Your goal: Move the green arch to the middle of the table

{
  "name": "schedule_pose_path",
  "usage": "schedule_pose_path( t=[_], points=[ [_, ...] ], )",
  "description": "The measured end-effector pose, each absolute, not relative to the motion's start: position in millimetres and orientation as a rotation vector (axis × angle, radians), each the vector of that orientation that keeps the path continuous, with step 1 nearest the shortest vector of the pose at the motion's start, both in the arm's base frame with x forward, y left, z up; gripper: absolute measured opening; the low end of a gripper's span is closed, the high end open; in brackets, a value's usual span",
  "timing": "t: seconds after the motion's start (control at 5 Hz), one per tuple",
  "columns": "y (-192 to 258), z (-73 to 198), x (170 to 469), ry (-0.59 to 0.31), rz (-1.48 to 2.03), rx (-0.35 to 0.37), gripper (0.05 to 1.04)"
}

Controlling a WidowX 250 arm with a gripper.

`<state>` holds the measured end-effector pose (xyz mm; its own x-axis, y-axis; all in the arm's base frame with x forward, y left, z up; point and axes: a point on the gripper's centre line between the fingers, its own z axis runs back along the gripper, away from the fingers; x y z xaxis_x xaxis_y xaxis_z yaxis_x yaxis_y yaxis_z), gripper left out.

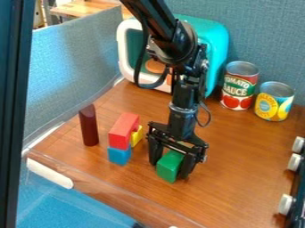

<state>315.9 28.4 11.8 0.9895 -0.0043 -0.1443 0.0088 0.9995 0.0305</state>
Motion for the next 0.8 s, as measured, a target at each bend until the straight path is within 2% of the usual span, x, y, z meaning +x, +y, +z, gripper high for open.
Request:
schedule_pose_path(
  t=[0.2,0.4,0.6,0.8],
  points=[
    [29.2,25.1,315.4,0.126,0.016,0.045,1.001],
    [31.6,79.3,319.2,-0.003,0.047,0.063,1.001],
    [44.5,127.0,318.0,-0.09,0.085,0.1,1.0],
    [57.4,140.0,309.7,-0.068,0.122,0.131,1.0]
  ],
)
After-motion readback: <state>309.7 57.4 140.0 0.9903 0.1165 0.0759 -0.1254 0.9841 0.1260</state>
